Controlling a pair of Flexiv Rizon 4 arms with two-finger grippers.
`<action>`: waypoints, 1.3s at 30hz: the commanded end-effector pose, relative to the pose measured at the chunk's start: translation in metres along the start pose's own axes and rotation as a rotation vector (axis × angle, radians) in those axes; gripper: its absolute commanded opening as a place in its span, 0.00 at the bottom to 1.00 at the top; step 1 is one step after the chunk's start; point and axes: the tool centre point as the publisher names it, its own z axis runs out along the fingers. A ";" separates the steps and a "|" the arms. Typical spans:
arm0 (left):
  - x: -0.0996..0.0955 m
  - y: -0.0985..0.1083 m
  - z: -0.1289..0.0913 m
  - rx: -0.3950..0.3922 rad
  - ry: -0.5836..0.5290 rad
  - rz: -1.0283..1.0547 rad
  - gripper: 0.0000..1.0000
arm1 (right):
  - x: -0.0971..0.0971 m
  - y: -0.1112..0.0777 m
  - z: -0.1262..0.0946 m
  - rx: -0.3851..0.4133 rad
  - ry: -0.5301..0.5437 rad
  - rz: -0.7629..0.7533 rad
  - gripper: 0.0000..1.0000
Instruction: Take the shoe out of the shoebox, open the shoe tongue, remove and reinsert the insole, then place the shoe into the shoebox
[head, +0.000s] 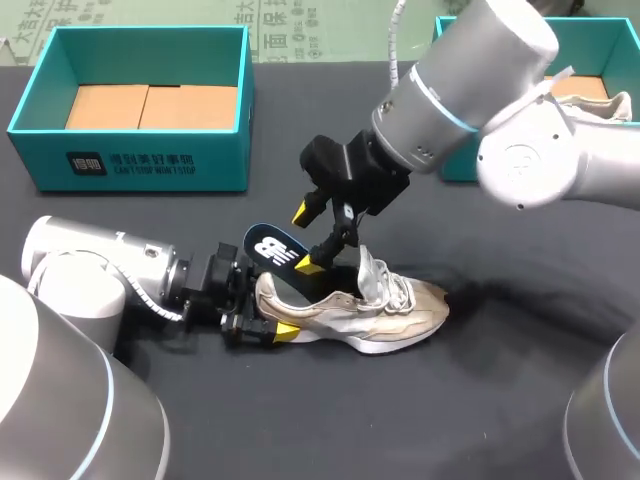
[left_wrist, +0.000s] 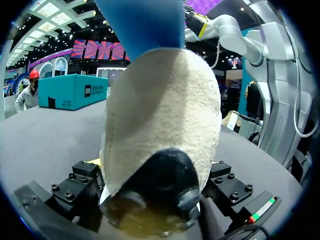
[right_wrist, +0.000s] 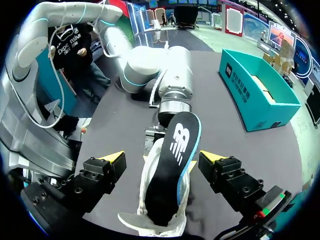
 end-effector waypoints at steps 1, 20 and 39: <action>-0.001 0.002 0.001 -0.001 -0.001 -0.001 0.00 | -0.008 -0.003 0.003 -0.033 0.058 0.011 1.00; -0.001 0.002 0.001 -0.001 -0.001 -0.001 0.00 | -0.018 -0.002 -0.011 0.077 0.134 0.208 0.82; -0.001 0.002 0.001 -0.001 -0.001 -0.001 0.00 | -0.041 -0.018 0.021 0.118 0.242 0.242 0.63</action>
